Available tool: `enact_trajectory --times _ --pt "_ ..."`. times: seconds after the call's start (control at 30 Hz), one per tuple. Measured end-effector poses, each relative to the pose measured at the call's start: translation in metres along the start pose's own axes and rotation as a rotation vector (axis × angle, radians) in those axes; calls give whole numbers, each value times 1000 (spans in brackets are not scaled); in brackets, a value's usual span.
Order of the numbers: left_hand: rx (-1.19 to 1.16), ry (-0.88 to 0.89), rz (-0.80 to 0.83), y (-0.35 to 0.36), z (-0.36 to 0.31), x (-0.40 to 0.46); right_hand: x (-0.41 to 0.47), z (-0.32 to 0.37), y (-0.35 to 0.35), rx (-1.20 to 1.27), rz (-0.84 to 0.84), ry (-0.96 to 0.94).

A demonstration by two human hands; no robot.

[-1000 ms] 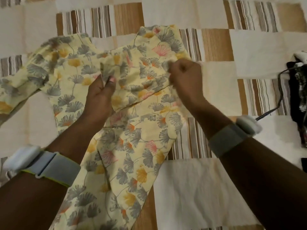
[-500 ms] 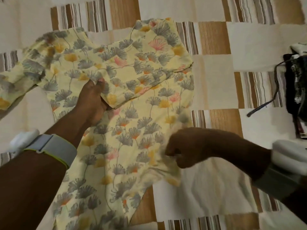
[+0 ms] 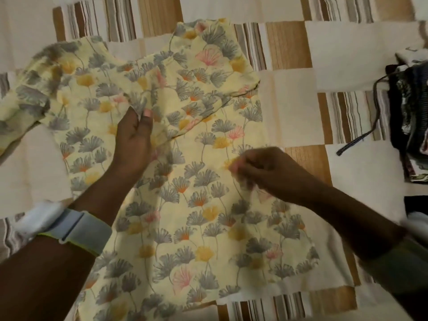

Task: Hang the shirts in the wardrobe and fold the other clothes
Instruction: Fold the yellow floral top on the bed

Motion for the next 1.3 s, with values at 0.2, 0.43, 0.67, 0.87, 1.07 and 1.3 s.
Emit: enact_trajectory --times 0.2,0.43,0.67,0.87,1.07,1.3 --pt "668 594 200 49 -19 -56 92 -7 -6 1043 -509 41" --pt "768 636 309 90 -45 -89 84 -47 -6 1234 -481 28" --pt "1061 811 298 135 -111 27 68 -62 -2 884 -617 164" --pt "1176 812 390 157 -101 91 64 -59 2 503 -617 198" --pt "1219 850 123 158 -95 96 35 -66 7 801 -647 330" --pt "1204 869 66 161 -91 101 4 -61 17 611 -776 372"
Point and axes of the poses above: each hand's wrist, its own x-axis towards the middle knuckle, its own y-axis out of the palm, z = x × y, the point moved 3 cm from there along x, towards the middle knuckle, and after that the axes turned 14 degrees about -y, right-handed, at the moved point
